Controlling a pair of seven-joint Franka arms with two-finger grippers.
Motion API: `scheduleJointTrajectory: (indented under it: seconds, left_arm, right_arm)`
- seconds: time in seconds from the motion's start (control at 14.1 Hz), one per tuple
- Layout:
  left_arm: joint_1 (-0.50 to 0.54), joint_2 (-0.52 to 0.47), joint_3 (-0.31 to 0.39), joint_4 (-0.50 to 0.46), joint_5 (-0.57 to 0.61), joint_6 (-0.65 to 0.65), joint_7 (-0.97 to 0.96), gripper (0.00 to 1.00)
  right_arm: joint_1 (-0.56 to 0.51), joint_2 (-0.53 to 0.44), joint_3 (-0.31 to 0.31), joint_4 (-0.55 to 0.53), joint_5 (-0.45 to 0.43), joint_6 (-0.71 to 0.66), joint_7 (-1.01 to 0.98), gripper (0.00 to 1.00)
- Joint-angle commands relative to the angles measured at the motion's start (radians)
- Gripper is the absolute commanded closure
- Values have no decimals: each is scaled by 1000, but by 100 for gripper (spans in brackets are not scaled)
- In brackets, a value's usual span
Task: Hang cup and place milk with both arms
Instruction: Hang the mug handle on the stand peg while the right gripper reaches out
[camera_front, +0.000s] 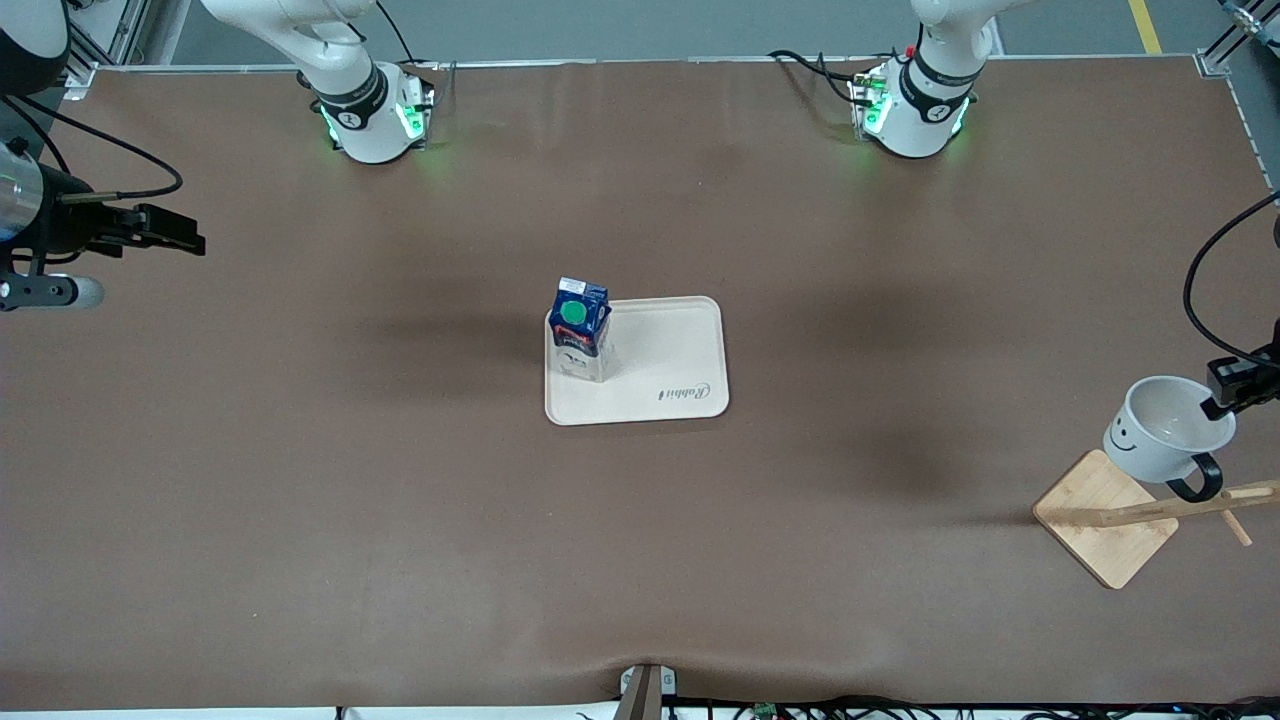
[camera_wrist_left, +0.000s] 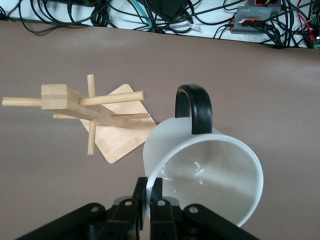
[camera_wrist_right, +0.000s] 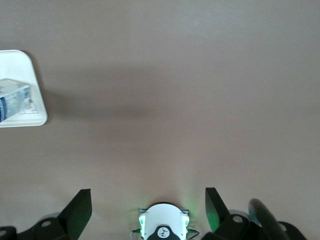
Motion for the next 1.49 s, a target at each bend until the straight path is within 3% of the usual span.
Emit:
scheduleJointTrajectory:
  seconds: [0.0, 0.36, 0.71, 0.99, 1.28, 1.35, 1.42]
  left_arm:
    - [31, 30, -11, 32, -66, -6, 41, 100]
    - [55, 84, -11, 88, -94, -3, 48, 100]
    - [87, 127, -11, 127, -120, -3, 114, 100]
    - [128, 141, -11, 125, -178, -3, 212, 100]
    - [142, 150, -10, 121, -181, -3, 243, 100]
    - [141, 159, -10, 122, -178, -3, 236, 78]
    - [131, 164, -11, 124, -181, -3, 222, 35]
  right_arm:
    - [11, -14, -2, -3, 37, -5, 19, 0]
    - [63, -12, -2, -26, 135, 33, 145, 0]
    - [210, 11, -2, -32, 143, 109, 391, 0]
    - [286, 29, -2, -32, 190, 173, 456, 0]
    - [394, 69, -4, -49, 183, 256, 531, 0]
    - [439, 78, -4, -61, 177, 300, 588, 0]
    - [471, 83, -4, -67, 175, 334, 646, 0]
